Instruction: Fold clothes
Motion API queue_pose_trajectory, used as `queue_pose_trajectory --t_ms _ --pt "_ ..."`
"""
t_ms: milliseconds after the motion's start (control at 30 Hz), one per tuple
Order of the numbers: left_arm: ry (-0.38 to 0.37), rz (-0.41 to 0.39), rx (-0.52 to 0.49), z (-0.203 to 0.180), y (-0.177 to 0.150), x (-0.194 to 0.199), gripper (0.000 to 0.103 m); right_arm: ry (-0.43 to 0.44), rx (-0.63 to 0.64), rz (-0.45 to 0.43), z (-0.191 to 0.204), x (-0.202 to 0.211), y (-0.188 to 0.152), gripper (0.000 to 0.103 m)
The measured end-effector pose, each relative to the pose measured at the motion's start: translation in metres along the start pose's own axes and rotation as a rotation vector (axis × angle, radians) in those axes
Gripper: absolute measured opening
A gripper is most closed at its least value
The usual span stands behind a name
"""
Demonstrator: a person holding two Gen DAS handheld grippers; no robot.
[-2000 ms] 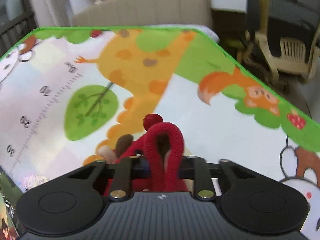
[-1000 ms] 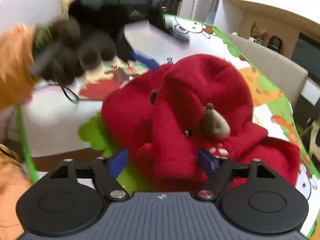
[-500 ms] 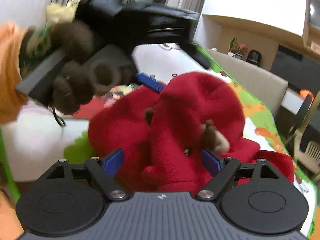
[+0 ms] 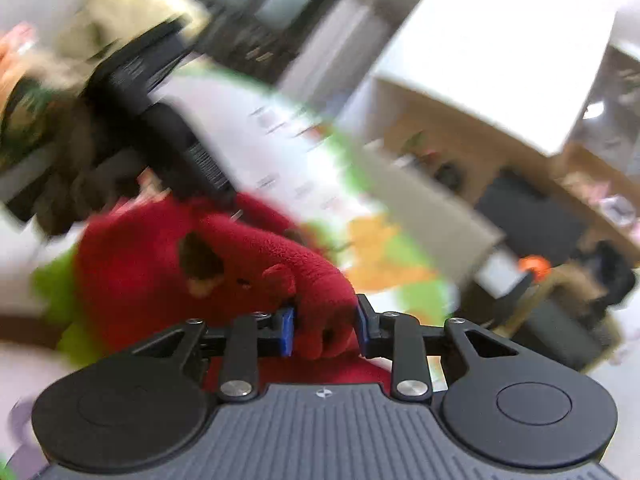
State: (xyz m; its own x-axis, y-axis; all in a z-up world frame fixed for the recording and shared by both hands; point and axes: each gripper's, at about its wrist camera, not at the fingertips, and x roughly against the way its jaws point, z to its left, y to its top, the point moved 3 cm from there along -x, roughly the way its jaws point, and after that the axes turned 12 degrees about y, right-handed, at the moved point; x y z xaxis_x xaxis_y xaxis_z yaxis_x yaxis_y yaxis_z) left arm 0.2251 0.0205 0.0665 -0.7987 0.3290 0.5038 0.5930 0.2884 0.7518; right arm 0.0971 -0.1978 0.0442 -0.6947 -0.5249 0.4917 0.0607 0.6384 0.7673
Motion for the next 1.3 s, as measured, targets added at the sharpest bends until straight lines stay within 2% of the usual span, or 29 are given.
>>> queue_pose_trajectory --t_ms 67,133,167,200,267,300,367,467,533,567,600,667,767,833,900,967,1100,1200,1300 --pt "0.029 0.022 -0.025 0.002 -0.012 0.004 0.031 0.089 -0.012 0.077 0.021 -0.018 -0.024 0.031" --pt "0.086 0.071 -0.033 0.016 -0.029 0.003 0.033 0.105 -0.022 0.095 0.033 -0.025 -0.038 0.038" --pt "0.115 0.096 -0.035 0.024 -0.038 0.002 0.04 0.1 -0.029 0.089 0.035 -0.023 -0.04 0.041" --pt "0.119 0.113 -0.028 0.031 -0.045 0.003 0.043 0.101 -0.045 0.084 0.034 -0.023 -0.041 0.042" --pt "0.079 0.114 -0.032 0.036 -0.045 0.015 0.048 0.109 -0.089 0.076 0.029 -0.023 -0.042 0.042" --pt "0.068 0.09 -0.057 0.033 -0.041 0.024 0.049 0.11 -0.095 0.075 0.027 -0.022 -0.043 0.042" --pt "0.034 -0.001 -0.116 0.02 -0.028 0.047 0.052 0.113 -0.086 0.078 0.024 -0.023 -0.044 0.045" --pt "-0.079 -0.141 -0.171 -0.009 -0.005 0.074 0.062 0.125 -0.087 0.082 0.023 -0.022 -0.042 0.05" --pt "-0.163 -0.131 -0.169 -0.028 0.002 0.064 0.073 0.139 -0.118 0.097 0.025 -0.019 -0.038 0.064" --pt "-0.203 -0.118 -0.165 -0.036 0.005 0.056 0.078 0.15 -0.144 0.103 0.023 -0.016 -0.039 0.076" --pt "-0.243 -0.104 -0.16 -0.045 0.008 0.049 0.079 0.161 -0.169 0.1 0.019 -0.011 -0.04 0.079" --pt "-0.19 -0.025 -0.16 -0.048 0.004 0.014 0.079 0.175 -0.211 0.076 0.007 0.002 -0.039 0.08" --pt "-0.06 0.115 -0.112 -0.025 -0.012 -0.037 0.078 0.214 -0.335 -0.044 -0.023 0.025 -0.027 0.086" --pt "-0.023 0.124 -0.111 -0.012 -0.019 -0.045 0.078 0.268 -0.451 -0.163 -0.045 0.033 -0.015 0.087" --pt "-0.018 0.125 -0.113 -0.007 -0.019 -0.045 0.079 0.316 -0.545 -0.245 -0.061 0.029 -0.006 0.088" --pt "-0.017 0.129 -0.119 -0.008 -0.017 -0.044 0.079 0.311 -0.566 -0.227 -0.063 0.007 -0.004 0.088" --pt "-0.004 0.124 -0.15 -0.013 -0.018 -0.045 0.079 0.187 -0.431 0.061 -0.031 -0.061 -0.028 0.089" --pt "0.003 0.126 -0.149 -0.014 -0.018 -0.044 0.08 0.172 -0.412 0.039 -0.023 -0.062 -0.038 0.092" --pt "0.021 0.129 -0.127 -0.012 -0.021 -0.032 0.082 0.207 -0.424 0.051 -0.035 -0.055 -0.034 0.092"
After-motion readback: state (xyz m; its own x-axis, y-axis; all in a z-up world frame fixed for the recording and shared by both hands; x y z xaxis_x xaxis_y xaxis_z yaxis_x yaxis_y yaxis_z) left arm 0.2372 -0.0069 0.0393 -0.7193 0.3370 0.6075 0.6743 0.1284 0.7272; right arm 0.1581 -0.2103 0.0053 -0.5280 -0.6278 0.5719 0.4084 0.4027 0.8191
